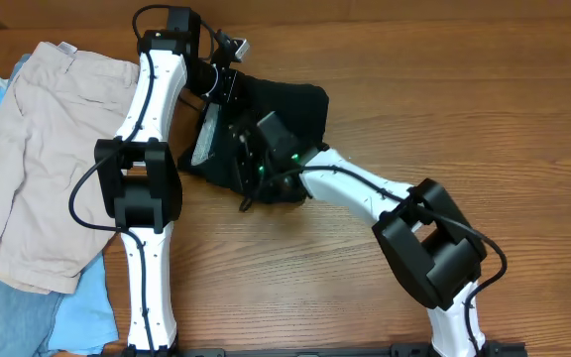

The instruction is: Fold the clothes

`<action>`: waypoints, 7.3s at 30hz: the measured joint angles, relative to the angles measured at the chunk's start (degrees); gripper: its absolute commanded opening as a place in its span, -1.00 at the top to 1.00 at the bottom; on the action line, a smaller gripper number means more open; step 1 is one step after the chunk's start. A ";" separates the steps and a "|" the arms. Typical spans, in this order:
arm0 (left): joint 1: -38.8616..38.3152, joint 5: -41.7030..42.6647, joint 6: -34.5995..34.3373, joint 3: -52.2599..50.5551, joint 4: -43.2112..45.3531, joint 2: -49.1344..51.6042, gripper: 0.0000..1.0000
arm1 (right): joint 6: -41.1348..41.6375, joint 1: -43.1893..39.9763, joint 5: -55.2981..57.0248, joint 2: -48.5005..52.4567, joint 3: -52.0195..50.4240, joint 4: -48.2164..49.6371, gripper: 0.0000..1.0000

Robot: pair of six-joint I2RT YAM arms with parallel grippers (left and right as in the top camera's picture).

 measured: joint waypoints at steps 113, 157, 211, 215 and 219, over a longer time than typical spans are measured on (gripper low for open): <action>0.59 -17.18 -8.04 13.55 -13.57 -17.49 -1.00 | -6.64 -24.20 -4.15 -43.34 -1.05 -28.44 -1.00; 0.59 -17.40 -8.04 13.55 -13.57 -17.49 -1.00 | -24.13 -40.06 5.29 -120.13 -82.53 16.13 -1.00; 4.66 -29.57 -7.67 -131.58 73.42 -142.99 -1.00 | -24.13 -40.06 5.51 -120.30 -82.53 16.11 -1.00; 4.87 -30.08 -7.82 -131.56 68.65 -143.69 -1.00 | -24.13 -40.06 5.51 -120.30 -82.53 16.13 -1.00; 4.87 -30.27 -9.70 -131.64 60.83 -143.73 -1.00 | -24.13 -40.06 5.51 -120.30 -82.53 16.13 -1.00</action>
